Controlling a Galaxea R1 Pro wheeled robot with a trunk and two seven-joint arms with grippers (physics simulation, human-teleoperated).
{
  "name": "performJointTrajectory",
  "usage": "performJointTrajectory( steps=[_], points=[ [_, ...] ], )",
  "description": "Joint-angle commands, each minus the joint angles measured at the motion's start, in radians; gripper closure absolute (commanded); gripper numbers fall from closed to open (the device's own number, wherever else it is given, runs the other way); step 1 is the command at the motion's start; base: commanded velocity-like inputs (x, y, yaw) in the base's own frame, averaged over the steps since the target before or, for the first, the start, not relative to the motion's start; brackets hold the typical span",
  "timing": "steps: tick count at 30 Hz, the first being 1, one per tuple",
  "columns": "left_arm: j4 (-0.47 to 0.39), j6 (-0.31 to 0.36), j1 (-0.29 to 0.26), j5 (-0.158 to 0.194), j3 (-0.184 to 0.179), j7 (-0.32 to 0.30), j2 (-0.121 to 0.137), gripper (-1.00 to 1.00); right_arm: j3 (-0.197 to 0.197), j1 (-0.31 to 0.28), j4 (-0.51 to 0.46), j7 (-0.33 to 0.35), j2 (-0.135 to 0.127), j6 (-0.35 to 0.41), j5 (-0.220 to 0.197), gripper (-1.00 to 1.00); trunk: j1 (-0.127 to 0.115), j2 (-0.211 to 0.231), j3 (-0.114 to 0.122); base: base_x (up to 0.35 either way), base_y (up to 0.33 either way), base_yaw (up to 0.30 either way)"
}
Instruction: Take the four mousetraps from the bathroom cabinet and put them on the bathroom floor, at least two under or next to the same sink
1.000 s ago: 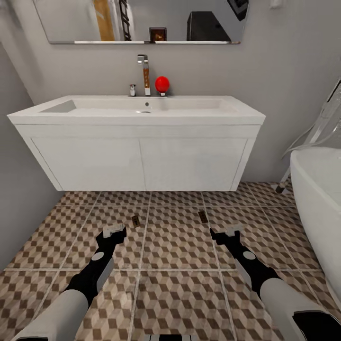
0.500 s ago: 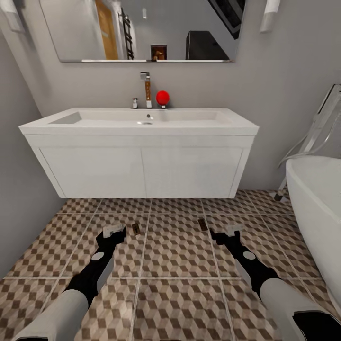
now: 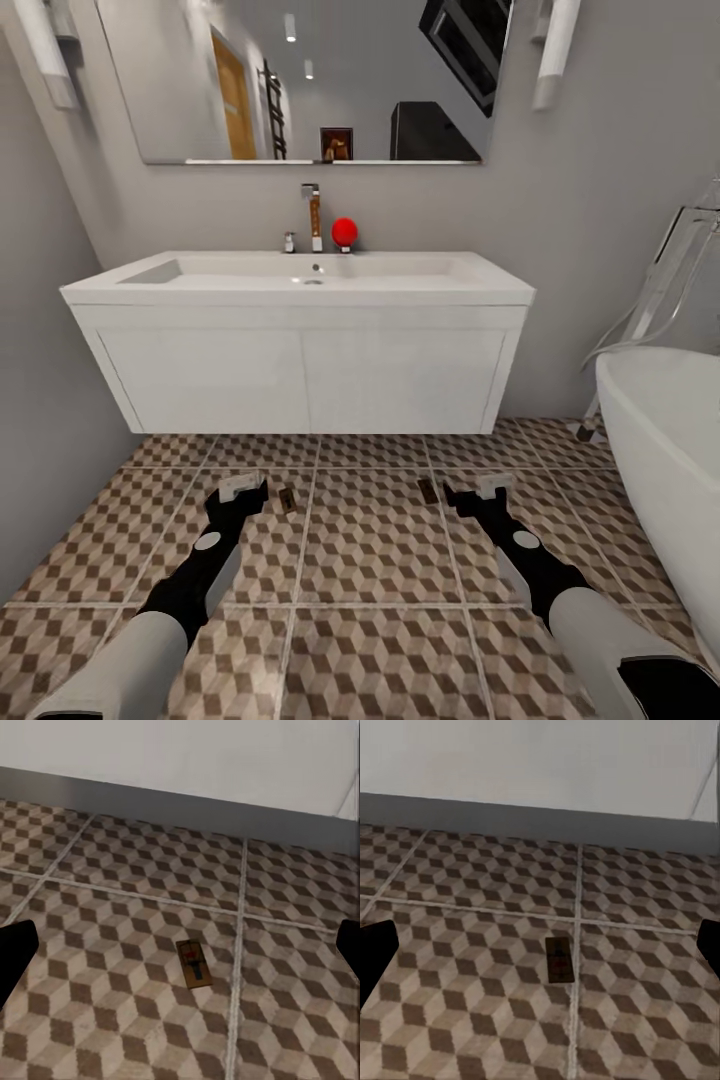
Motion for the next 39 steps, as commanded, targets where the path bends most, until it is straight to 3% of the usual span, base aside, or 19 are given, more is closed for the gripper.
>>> performJointTrajectory(
  steps=[1, 24, 39],
  points=[
    [0.001, -0.004, 0.0, 0.01, -0.001, 0.001, -0.001, -1.0, 0.007, -0.001, 0.001, -0.001, -0.001, -0.003, -0.003, -1.0, -0.001, 0.0, 0.003, 0.0, 0.0, 0.0],
    [0.001, -0.004, 0.0, 0.01, -0.001, 0.0, -0.004, -1.0, 0.007, -0.001, 0.001, -0.002, -0.001, -0.003, -0.003, -1.0, -0.011, 0.005, 0.092, 0.0, 0.0, 0.0],
    [0.001, -0.004, 0.0, 0.01, -0.001, -0.002, -0.004, -1.0, 0.008, -0.001, 0.001, -0.002, -0.001, -0.003, -0.003, -1.0, -0.068, 0.11, 0.139, 0.0, 0.0, 0.0]
  ],
)
